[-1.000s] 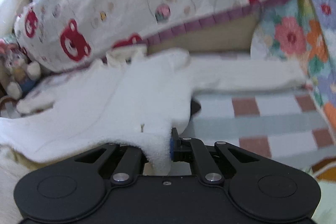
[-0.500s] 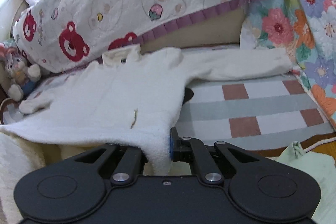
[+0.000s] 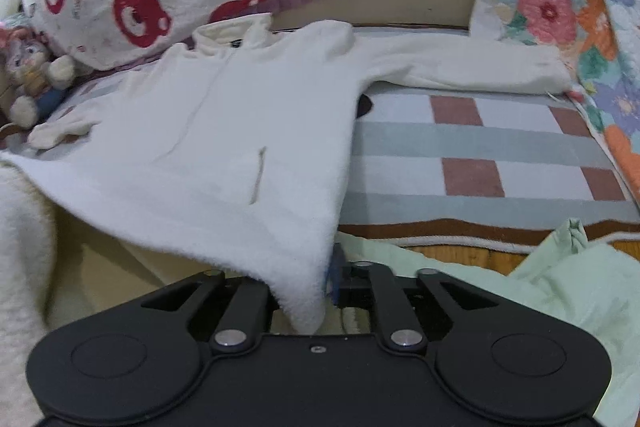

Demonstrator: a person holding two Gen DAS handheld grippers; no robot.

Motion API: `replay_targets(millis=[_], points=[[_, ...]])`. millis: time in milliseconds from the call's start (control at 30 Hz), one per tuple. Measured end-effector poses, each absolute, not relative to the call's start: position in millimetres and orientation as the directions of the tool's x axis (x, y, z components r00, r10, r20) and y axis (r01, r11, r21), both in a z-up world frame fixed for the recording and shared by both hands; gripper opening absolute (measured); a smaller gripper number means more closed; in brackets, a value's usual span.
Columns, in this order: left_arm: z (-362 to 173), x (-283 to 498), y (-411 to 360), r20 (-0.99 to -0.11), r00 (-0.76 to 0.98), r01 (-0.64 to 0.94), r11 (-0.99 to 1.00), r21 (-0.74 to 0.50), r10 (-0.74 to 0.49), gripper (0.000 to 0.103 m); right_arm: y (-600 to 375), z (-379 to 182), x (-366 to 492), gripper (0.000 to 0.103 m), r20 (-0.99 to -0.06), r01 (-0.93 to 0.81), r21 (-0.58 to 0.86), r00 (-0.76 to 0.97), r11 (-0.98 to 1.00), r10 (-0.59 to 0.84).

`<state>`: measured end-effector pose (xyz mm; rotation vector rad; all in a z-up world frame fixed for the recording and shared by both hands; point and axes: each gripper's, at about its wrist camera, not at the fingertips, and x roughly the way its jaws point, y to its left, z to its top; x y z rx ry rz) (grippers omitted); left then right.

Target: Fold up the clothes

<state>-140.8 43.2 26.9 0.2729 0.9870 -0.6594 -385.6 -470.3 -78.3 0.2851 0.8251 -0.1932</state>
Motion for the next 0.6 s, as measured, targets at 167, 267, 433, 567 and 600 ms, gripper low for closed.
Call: replay_targets(millis=[167, 267, 433, 567, 600], points=[[74.8, -138.4, 47.9, -0.756, 0.455, 0.623, 0.775, -0.106, -0.470, 0.044, -477.2, -47.9, -393.6, 0.026, -0.679, 0.205, 0.261, 0.734, 0.943, 0.029], [88.3, -132.7, 33.9, -0.720, 0.518, 0.639, 0.768, -0.032, -0.461, 0.051, -490.3, -21.6, -406.4, 0.040, -0.582, 0.166, 0.359, 0.809, 0.918, 0.081], [84.5, -91.6, -5.7, -0.699, 0.531, 0.629, 0.775, -0.053, -0.479, 0.059, -506.5, 15.9, -381.5, 0.043, -0.529, 0.165, 0.334, 0.847, 0.928, 0.040], [82.8, -40.1, -34.6, -0.670, 0.544, 0.583, 0.802, -0.130, -0.504, 0.059, -503.6, 46.8, -329.2, 0.031, -0.575, 0.153, 0.147, 0.817, 0.977, -0.042], [82.9, -26.4, -41.2, -0.661, 0.552, 0.568, 0.809, -0.149, -0.509, 0.059, -503.2, 55.3, -315.2, 0.022, -0.582, 0.149, 0.100, 0.810, 0.984, -0.063]])
